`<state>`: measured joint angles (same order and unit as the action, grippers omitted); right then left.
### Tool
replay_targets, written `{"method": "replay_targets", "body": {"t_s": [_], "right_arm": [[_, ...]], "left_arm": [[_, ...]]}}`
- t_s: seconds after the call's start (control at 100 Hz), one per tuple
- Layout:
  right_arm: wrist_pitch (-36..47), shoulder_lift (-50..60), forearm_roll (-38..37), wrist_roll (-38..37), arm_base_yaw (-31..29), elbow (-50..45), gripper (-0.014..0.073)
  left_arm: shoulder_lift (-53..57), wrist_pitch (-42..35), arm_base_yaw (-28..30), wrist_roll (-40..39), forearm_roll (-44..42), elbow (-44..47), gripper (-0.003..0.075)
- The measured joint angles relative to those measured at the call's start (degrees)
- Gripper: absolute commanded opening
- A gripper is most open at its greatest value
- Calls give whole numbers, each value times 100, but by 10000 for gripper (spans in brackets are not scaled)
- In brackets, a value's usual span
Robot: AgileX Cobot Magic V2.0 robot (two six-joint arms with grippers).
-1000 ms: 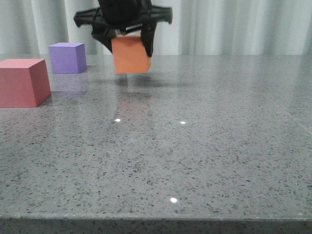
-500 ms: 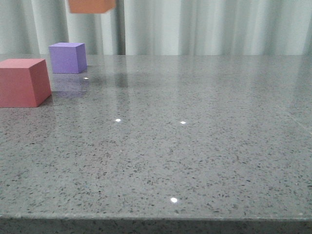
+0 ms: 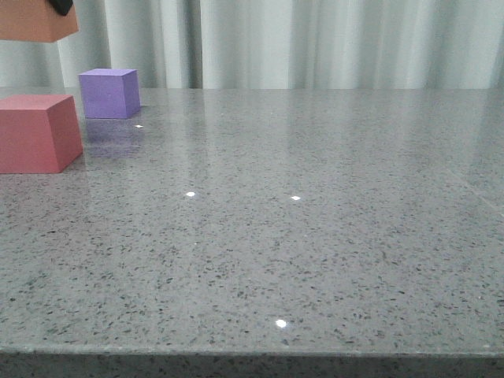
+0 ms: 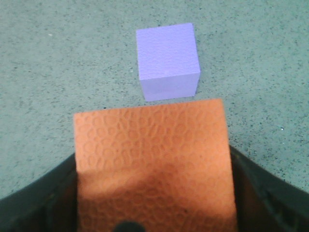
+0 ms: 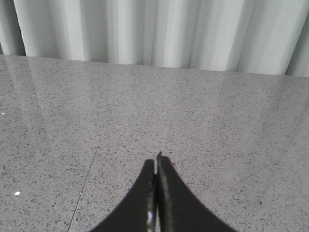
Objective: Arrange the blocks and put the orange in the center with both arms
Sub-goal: 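Carry the orange cube with the left gripper toward the purple cube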
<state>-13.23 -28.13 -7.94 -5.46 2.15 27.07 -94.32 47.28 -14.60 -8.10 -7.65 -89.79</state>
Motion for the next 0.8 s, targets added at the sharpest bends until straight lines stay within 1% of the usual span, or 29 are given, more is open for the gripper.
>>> {"method": "replay_targets", "body": {"t_s": [0.09, 0.22, 0.8], "right_arm": [[0, 0, 0, 0, 0, 0, -69], [0, 0, 0, 0, 0, 0, -69], [0, 0, 0, 0, 0, 0, -69]], "left_arm": [[0, -227, 165, 212, 342, 117, 405], [0, -375, 286, 304, 474, 223, 405], [-739, -608, 317, 354, 828, 258, 405]]}}
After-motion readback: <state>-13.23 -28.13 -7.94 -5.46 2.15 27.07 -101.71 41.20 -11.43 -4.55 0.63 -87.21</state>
